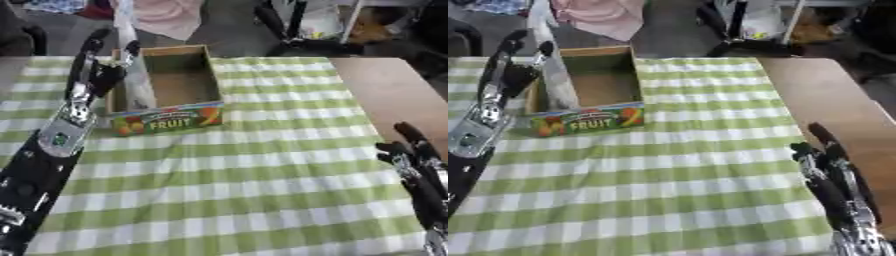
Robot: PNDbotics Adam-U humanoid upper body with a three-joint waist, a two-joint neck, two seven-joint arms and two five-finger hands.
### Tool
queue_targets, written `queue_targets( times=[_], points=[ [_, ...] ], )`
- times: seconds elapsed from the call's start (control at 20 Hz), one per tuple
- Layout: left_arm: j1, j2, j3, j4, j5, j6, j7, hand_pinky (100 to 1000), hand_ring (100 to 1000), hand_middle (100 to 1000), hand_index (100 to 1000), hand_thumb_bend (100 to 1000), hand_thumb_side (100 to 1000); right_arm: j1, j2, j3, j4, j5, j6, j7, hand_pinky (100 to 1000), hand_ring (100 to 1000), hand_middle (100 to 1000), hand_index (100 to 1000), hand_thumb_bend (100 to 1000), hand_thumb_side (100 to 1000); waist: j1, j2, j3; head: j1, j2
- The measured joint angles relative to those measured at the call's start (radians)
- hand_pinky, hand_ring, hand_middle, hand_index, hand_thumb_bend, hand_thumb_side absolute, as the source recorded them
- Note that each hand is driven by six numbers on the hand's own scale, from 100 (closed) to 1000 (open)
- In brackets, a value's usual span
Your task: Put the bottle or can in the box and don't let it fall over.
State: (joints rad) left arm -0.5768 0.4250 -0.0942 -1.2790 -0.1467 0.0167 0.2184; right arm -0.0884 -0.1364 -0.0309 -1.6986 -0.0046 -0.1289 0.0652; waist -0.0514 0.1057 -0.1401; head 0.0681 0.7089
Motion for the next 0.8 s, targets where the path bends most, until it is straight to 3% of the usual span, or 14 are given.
queue_targets(
  times=[0.25, 0.45, 0.6, 0.8],
  points=[
    [0.260, 0.005, 0.038, -0.297, 0.046, 0.030, 0.019, 621, 1000, 1000, 940, 411, 764, -0.001, 0.000, -0.007, 0.000, 0.000, 0.001, -0.009, 809, 807, 996, 977, 100, 545, 0.010, 0.000, 0.029, -0.013, -0.003],
    [0.419, -0.021, 0.070, -0.458, 0.042, 0.034, 0.023, 618, 1000, 1000, 933, 385, 782, -0.005, -0.001, -0.008, 0.000, 0.001, 0.001, -0.010, 809, 807, 995, 976, 100, 544, 0.014, 0.000, 0.045, -0.019, -0.003],
    [0.491, -0.074, 0.094, -0.512, 0.019, 0.031, 0.024, 620, 1000, 1000, 932, 371, 782, -0.005, -0.001, -0.009, 0.000, 0.001, 0.002, -0.010, 809, 806, 995, 976, 100, 543, 0.013, -0.002, 0.052, -0.023, -0.003],
    [0.509, -0.157, 0.131, -0.519, -0.026, 0.028, 0.036, 679, 1000, 1000, 930, 356, 792, -0.003, -0.001, -0.009, 0.000, 0.001, 0.002, -0.012, 809, 806, 999, 974, 100, 542, 0.010, -0.010, 0.058, -0.027, -0.003]
  ],
)
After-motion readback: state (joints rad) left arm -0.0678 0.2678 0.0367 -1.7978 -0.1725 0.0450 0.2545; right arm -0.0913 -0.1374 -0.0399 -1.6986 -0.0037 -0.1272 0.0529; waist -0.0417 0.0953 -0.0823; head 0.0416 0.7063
